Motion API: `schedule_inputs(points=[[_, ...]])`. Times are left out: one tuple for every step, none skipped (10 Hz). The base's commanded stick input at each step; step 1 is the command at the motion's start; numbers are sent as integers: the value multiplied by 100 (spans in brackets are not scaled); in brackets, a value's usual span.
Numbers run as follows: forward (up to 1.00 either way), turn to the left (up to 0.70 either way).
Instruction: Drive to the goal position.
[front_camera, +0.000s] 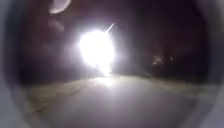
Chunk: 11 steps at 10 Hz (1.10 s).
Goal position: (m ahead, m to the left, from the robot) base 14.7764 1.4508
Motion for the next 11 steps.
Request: schedule_inputs(points=[[100,2],[100,-1],[100,-3],[100,-4],[100,-5],[100,-5],[100,-5],[100,-5],[100,-4],[100,-1],[100,0]])
